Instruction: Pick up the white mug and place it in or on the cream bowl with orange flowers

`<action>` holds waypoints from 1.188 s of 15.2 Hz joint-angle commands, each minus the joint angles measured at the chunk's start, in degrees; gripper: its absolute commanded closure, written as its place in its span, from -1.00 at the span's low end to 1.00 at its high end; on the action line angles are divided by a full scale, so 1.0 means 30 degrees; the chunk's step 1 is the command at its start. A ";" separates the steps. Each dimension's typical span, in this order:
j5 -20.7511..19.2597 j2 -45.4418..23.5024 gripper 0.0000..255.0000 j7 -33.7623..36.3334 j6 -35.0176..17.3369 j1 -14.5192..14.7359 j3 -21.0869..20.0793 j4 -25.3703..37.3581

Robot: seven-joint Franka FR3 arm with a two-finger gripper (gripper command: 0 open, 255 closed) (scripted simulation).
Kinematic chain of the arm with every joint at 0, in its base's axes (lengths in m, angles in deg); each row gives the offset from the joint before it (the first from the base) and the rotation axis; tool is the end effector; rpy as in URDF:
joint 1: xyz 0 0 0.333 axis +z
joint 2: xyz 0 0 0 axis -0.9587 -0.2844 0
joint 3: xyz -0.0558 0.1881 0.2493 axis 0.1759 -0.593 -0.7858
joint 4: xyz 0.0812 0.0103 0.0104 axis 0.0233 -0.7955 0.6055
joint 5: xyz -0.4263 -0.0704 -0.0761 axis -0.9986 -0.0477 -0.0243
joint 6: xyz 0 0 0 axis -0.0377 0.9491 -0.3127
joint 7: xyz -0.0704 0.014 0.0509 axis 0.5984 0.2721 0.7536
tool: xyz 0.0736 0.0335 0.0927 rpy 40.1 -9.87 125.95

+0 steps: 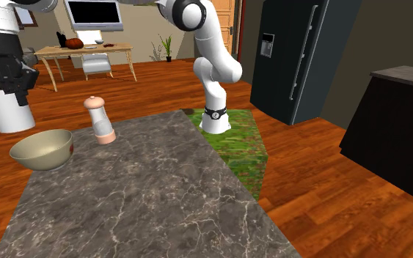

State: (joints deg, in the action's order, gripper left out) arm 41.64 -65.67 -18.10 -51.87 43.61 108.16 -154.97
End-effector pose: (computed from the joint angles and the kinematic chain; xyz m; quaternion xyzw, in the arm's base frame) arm 0.4733 -0.5807 0.5022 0.9945 0.0399 0.0964 0.0119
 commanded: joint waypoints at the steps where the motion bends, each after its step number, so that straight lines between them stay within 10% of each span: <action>1: 0.0029 -0.0013 1.00 -0.0083 -0.0431 0.0073 -0.0020 -0.0422; 18: 0.0284 -0.0098 1.00 -0.0651 -0.2903 0.0419 -0.0153 -0.2914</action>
State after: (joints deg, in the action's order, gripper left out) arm 42.49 -65.97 -20.05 -60.57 44.87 107.70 -163.71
